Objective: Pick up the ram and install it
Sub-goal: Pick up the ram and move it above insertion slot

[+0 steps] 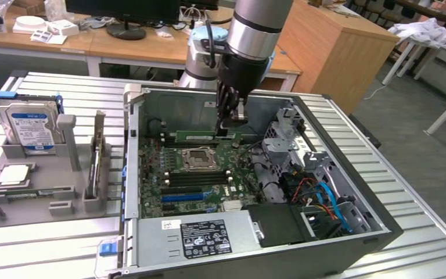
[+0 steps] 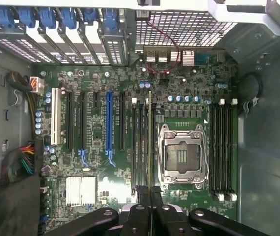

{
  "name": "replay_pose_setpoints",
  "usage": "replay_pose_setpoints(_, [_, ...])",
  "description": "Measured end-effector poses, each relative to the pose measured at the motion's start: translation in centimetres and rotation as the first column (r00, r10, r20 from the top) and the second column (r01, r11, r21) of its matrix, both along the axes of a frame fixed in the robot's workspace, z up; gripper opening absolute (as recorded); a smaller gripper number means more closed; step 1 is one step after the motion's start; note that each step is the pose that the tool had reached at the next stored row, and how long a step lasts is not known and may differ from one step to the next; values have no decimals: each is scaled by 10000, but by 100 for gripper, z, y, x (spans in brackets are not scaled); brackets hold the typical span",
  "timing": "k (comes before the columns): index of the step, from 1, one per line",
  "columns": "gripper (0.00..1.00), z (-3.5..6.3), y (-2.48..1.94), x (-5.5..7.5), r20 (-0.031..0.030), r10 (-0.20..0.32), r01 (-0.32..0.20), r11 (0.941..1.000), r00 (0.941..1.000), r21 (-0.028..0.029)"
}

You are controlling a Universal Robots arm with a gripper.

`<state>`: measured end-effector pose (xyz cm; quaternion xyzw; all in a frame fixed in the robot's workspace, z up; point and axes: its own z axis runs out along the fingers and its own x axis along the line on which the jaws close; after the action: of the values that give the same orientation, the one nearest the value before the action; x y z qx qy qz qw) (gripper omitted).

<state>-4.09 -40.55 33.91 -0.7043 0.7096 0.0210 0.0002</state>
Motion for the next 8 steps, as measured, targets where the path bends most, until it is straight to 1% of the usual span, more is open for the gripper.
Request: replay_pose_setpoints(8, [12, -64, 0, 0, -1, -1, 1, 10000, 10000, -1])
